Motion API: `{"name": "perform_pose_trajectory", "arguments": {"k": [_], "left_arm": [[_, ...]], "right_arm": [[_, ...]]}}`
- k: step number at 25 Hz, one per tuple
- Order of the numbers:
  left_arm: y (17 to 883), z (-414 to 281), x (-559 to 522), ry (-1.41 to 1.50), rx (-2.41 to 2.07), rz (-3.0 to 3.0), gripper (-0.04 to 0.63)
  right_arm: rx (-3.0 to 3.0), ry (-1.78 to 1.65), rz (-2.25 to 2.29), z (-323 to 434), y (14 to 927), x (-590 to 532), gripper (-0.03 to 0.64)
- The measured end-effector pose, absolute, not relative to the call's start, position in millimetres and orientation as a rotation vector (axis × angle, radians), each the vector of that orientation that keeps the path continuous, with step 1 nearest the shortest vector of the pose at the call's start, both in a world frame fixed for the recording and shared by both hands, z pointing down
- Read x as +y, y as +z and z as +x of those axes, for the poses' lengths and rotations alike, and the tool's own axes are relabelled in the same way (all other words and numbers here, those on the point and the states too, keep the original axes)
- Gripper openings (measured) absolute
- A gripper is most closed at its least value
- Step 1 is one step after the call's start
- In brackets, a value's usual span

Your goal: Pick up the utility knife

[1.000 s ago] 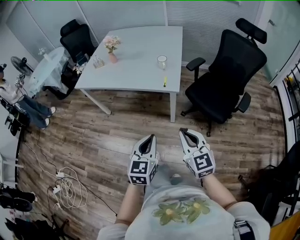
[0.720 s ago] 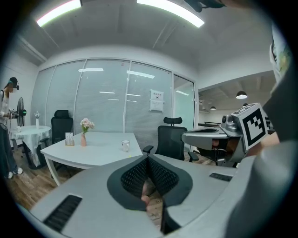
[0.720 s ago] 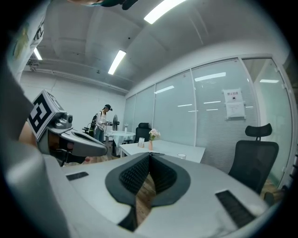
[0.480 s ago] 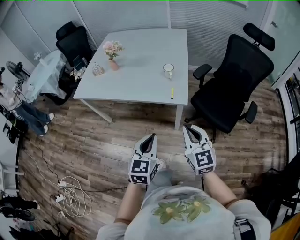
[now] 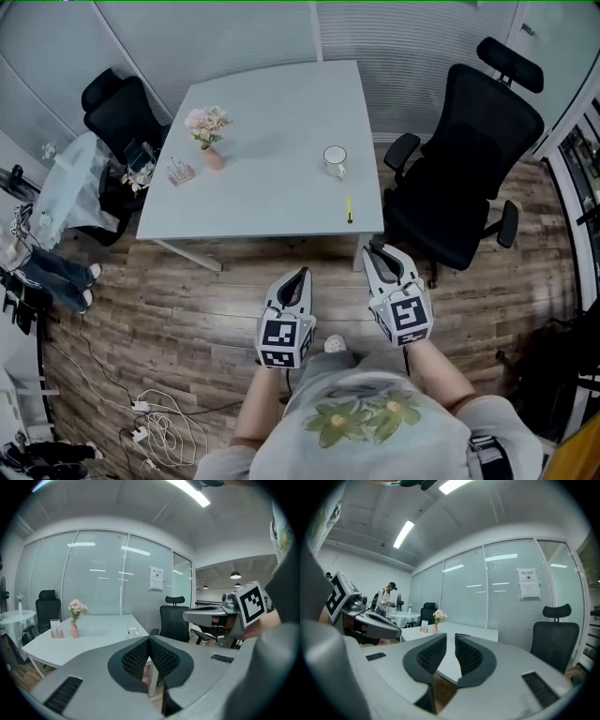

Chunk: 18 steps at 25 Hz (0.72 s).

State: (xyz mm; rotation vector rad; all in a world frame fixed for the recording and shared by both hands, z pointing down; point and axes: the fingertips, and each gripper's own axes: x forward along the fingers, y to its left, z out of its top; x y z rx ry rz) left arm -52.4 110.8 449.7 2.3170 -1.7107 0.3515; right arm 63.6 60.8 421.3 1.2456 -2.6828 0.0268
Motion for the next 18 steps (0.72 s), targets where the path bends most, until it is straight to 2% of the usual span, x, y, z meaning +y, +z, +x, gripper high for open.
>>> {"name": "perform_pose_trajectory", "arguments": {"k": [1, 4, 6, 11, 13, 18], "left_arm": [[451, -58, 105, 0.352, -1.7, 2.319, 0.003], [455, -69, 88, 0.354, -1.662, 2.332, 0.003], [459, -70, 82, 0.357, -1.637, 2.341, 0.003], [475, -72, 69, 0.366, -1.589, 2.33, 0.003], [479, -71, 61, 0.368, -1.579, 2.329, 0.003], [483, -74, 35, 0.369, -1.59, 2.339, 0.003]], "right_arm": [[-2.677, 0.032, 1.251, 59, 422, 55, 0.072], [-2.661, 0.034, 1.283, 48, 422, 37, 0.075], [-2.651, 0.044, 1.295, 44, 422, 28, 0.137], [-2.631, 0.062, 1.32, 36, 426, 7, 0.141], [-2.636, 0.07, 1.309, 32, 428, -2, 0.175], [-2.632, 0.09, 1.296, 28, 445, -26, 0.175]]}}
